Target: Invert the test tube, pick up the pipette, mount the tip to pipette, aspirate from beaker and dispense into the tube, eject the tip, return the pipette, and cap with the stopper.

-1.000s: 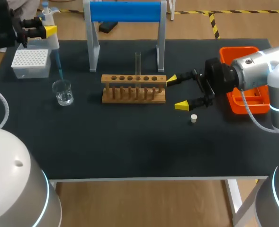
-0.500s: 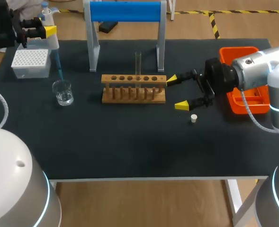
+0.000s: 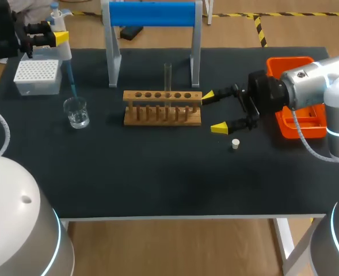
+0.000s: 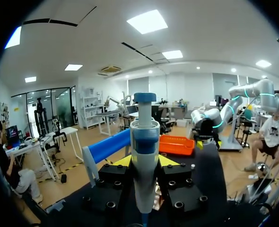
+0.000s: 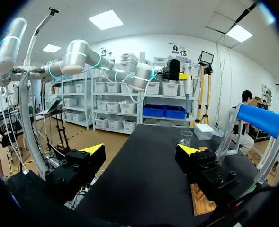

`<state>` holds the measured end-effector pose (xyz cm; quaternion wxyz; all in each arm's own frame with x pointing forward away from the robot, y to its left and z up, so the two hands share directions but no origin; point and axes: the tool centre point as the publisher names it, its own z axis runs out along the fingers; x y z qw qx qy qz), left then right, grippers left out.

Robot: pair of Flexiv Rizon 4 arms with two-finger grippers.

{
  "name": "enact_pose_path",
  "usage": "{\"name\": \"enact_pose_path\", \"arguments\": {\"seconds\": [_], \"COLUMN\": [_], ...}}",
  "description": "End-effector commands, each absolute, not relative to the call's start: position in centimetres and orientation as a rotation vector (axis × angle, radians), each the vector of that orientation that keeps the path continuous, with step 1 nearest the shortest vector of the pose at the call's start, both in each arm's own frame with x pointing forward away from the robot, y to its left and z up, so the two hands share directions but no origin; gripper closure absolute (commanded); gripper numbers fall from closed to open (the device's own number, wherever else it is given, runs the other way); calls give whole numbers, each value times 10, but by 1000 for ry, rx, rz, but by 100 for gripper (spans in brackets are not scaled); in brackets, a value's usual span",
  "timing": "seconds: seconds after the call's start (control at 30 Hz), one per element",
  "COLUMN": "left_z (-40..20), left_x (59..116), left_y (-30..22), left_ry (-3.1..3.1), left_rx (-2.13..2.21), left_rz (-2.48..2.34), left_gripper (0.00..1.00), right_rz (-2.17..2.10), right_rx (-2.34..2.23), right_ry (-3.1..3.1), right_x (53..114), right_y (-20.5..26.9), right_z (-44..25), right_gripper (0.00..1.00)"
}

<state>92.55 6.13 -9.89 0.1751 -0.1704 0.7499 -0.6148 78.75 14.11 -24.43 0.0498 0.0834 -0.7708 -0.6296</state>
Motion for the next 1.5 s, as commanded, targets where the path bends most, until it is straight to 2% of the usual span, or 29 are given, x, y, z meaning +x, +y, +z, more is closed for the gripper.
{"name": "enact_pose_path", "arguments": {"seconds": [0.03, 0.4, 0.73, 1.03, 1.5], "left_z": [-100, -100, -100, -100, -100], "left_x": [926, 926, 926, 926, 926], "left_y": [61, 61, 61, 61, 61], "left_ry": [2119, 2119, 2119, 2119, 2119], "left_rx": [-483, -483, -483, -483, -483], "left_rz": [-1741, -1741, -1741, -1741, -1741], "left_gripper": [100, 100, 100, 100, 100], "right_rz": [-1864, -1761, -1723, -1674, -1647], "right_rx": [200, 89, 7, -133, -274], "right_ry": [-2431, -2565, -2648, -2750, -2774], "right_x": [772, 746, 732, 764, 777], "right_y": [163, 213, 264, 277, 297], "right_z": [-237, -227, -250, -280, -291], "right_gripper": [0, 0, 0, 0, 0]}}
